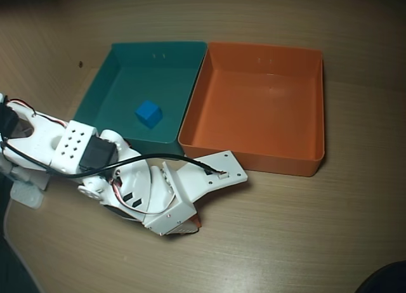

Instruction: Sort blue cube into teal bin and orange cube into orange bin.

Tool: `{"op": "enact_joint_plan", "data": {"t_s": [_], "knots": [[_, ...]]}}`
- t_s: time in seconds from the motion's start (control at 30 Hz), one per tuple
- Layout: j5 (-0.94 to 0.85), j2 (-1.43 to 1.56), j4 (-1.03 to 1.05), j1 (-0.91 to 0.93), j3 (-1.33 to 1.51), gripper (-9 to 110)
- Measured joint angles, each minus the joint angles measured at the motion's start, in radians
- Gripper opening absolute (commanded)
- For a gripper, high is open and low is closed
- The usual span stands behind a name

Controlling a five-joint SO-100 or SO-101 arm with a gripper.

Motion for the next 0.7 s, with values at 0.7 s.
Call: {"op": "enact_joint_plan", "data": {"t_s": [0.7], "knots": [[0.322, 0.380, 0.008, -0.115, 0.000, -6]]}}
